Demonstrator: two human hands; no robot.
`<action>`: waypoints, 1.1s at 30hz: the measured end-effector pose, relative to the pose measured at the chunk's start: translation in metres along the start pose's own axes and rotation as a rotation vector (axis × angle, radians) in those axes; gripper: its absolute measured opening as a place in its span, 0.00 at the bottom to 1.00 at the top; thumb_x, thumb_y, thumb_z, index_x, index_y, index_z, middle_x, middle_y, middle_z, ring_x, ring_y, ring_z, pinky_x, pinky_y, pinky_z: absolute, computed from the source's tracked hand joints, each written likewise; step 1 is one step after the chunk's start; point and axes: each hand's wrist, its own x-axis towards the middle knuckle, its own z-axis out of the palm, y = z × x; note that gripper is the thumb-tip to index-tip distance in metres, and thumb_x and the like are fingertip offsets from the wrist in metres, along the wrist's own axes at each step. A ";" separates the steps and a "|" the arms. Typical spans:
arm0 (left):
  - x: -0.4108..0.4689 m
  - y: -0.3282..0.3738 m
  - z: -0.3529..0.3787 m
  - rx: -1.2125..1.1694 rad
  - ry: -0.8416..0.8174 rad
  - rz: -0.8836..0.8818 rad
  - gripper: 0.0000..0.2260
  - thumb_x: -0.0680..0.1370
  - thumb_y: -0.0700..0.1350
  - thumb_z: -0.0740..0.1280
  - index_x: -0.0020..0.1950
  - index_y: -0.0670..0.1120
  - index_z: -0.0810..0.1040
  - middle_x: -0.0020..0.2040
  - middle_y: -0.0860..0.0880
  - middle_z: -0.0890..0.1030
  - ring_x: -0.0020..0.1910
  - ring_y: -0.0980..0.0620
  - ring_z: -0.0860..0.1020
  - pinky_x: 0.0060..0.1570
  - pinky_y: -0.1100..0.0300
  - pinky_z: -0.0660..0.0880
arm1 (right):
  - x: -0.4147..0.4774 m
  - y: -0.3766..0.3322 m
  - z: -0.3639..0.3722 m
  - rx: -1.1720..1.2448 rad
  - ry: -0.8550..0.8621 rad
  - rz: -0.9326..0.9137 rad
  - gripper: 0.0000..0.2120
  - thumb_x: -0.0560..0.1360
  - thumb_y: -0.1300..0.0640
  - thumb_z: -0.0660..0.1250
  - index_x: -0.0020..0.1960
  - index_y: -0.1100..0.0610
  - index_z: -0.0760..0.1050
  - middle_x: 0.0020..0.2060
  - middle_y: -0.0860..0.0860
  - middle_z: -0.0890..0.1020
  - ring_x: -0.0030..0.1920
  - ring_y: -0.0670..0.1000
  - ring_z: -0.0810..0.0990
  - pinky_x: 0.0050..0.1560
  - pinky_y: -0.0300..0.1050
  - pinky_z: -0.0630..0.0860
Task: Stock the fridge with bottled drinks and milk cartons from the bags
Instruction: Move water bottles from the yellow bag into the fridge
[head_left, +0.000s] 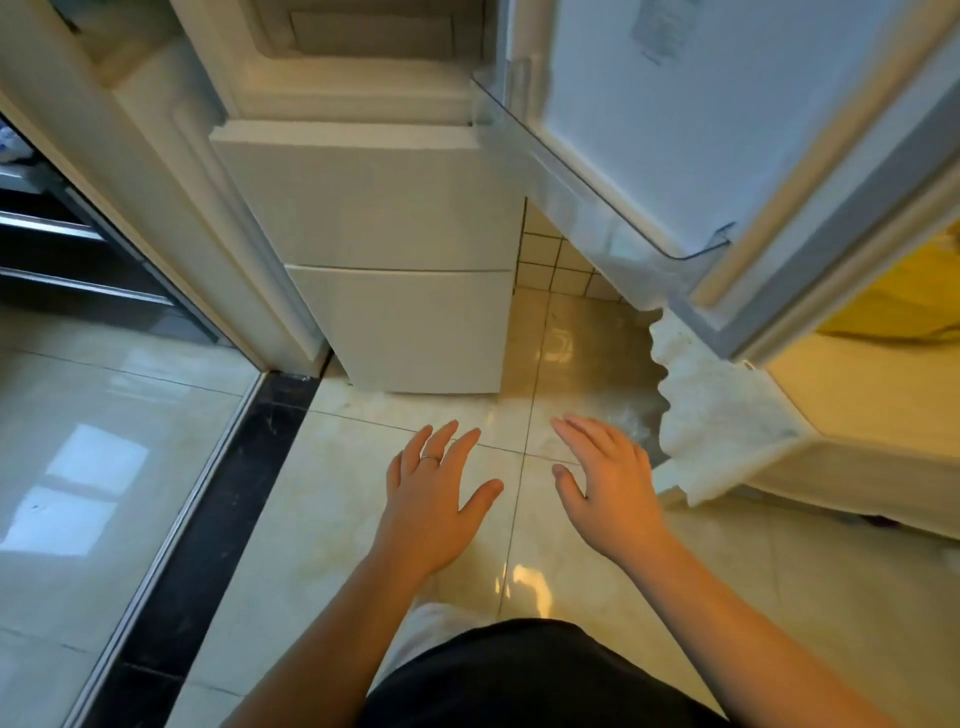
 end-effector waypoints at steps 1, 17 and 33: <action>-0.008 0.014 0.009 -0.003 -0.003 0.012 0.31 0.78 0.68 0.52 0.79 0.60 0.54 0.81 0.55 0.51 0.80 0.50 0.45 0.76 0.47 0.47 | -0.014 0.012 -0.004 -0.001 0.002 0.018 0.23 0.78 0.49 0.61 0.73 0.48 0.67 0.71 0.46 0.70 0.71 0.52 0.66 0.67 0.54 0.64; -0.010 0.210 0.102 0.123 -0.198 0.436 0.29 0.79 0.67 0.53 0.79 0.60 0.53 0.81 0.55 0.52 0.79 0.51 0.45 0.77 0.48 0.46 | -0.140 0.178 -0.069 0.044 0.152 0.394 0.24 0.77 0.49 0.63 0.73 0.47 0.66 0.70 0.46 0.71 0.71 0.51 0.68 0.68 0.56 0.66; 0.142 0.432 0.147 0.136 -0.258 0.696 0.29 0.80 0.65 0.54 0.79 0.58 0.54 0.81 0.54 0.52 0.79 0.51 0.46 0.76 0.48 0.49 | -0.082 0.375 -0.187 0.022 0.244 0.579 0.25 0.79 0.50 0.61 0.75 0.46 0.63 0.73 0.44 0.68 0.72 0.50 0.65 0.69 0.54 0.63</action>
